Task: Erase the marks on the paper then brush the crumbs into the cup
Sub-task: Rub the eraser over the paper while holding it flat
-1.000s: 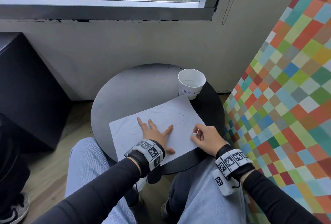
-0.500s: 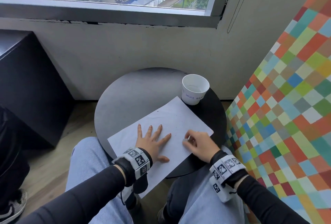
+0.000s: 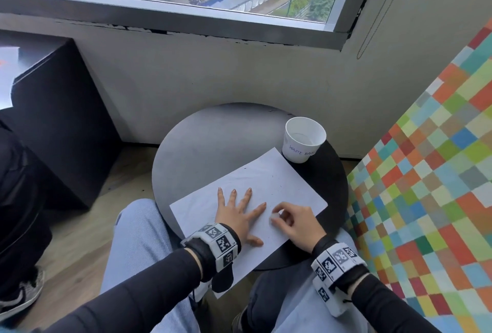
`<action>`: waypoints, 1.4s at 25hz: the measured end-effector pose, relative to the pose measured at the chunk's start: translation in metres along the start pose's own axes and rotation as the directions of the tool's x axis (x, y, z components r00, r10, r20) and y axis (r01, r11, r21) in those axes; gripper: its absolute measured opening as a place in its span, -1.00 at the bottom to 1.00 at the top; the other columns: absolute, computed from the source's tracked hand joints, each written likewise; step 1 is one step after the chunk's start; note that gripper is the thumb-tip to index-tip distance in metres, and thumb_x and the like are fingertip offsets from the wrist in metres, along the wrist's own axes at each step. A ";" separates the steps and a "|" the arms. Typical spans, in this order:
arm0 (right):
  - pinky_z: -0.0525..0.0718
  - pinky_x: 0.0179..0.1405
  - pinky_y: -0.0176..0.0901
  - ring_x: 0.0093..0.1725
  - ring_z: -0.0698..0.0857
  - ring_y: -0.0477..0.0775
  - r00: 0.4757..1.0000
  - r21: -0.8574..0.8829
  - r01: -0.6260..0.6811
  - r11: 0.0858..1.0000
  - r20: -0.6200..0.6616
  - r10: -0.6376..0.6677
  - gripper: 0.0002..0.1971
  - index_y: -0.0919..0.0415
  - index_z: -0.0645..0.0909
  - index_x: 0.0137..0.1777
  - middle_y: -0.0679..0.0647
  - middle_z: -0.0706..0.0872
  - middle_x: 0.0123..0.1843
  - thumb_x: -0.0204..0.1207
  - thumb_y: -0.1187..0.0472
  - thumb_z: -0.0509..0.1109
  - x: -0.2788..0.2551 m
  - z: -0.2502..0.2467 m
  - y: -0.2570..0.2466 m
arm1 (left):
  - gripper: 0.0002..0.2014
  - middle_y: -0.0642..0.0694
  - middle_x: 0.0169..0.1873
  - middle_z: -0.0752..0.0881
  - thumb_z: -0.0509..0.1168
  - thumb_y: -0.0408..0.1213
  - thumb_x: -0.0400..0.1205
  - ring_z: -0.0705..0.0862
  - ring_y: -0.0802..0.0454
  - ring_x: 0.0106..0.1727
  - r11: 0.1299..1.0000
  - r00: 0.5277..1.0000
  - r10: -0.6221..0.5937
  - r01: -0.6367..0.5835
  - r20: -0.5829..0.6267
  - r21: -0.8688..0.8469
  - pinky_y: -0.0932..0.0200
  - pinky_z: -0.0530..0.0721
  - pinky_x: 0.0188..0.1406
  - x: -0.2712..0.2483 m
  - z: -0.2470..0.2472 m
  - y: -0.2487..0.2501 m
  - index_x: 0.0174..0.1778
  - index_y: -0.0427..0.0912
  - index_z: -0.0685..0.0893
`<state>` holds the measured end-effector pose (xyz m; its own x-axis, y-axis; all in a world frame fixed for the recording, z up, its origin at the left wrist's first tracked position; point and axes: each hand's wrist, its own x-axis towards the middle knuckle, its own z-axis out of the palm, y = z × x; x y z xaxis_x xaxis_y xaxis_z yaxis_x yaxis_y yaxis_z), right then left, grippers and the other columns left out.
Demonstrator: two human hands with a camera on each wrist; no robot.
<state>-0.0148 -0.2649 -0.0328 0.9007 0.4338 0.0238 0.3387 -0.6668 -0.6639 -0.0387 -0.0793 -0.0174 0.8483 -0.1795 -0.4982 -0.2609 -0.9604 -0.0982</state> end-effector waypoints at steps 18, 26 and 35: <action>0.45 -0.30 -0.50 -0.40 0.57 -0.13 1.000 0.000 0.003 1.000 0.006 -0.003 -0.93 0.15 0.65 -0.12 -0.07 0.58 -0.45 0.49 0.18 0.47 -0.001 -0.001 -0.002 | -0.05 -0.13 0.70 -0.39 -0.01 0.49 0.57 -0.21 -0.39 0.71 0.999 1.000 -0.026 0.025 0.007 0.042 -0.58 -0.32 0.50 0.002 0.000 0.004 0.70 0.17 -0.38; 0.47 -0.27 -0.49 -0.40 0.57 -0.20 0.992 0.006 0.065 0.998 0.109 -0.065 -0.91 0.18 0.66 -0.06 -0.10 0.61 -0.41 0.52 0.18 0.44 -0.003 0.008 -0.009 | 0.01 -0.11 0.70 -0.40 -0.05 0.51 0.56 -0.22 -0.37 0.72 0.998 0.999 -0.042 0.042 0.006 0.049 -0.56 -0.31 0.51 0.003 0.003 0.004 0.71 0.01 -0.39; 0.43 -0.25 -0.52 -0.39 0.55 -0.29 0.977 -0.026 0.152 0.988 0.156 -0.146 -0.88 0.18 0.71 -0.01 -0.10 0.60 -0.38 0.52 0.16 0.47 -0.004 0.006 -0.010 | 0.02 -0.11 0.70 -0.39 -0.05 0.51 0.57 -0.22 -0.37 0.72 0.998 0.999 -0.036 0.036 0.004 0.059 -0.56 -0.31 0.52 0.003 0.001 0.004 0.71 -0.01 -0.39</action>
<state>-0.0233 -0.2558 -0.0310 0.7879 0.6158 0.0038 0.4787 -0.6087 -0.6327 -0.0376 -0.0831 -0.0201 0.8553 -0.1442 -0.4977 -0.2572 -0.9520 -0.1662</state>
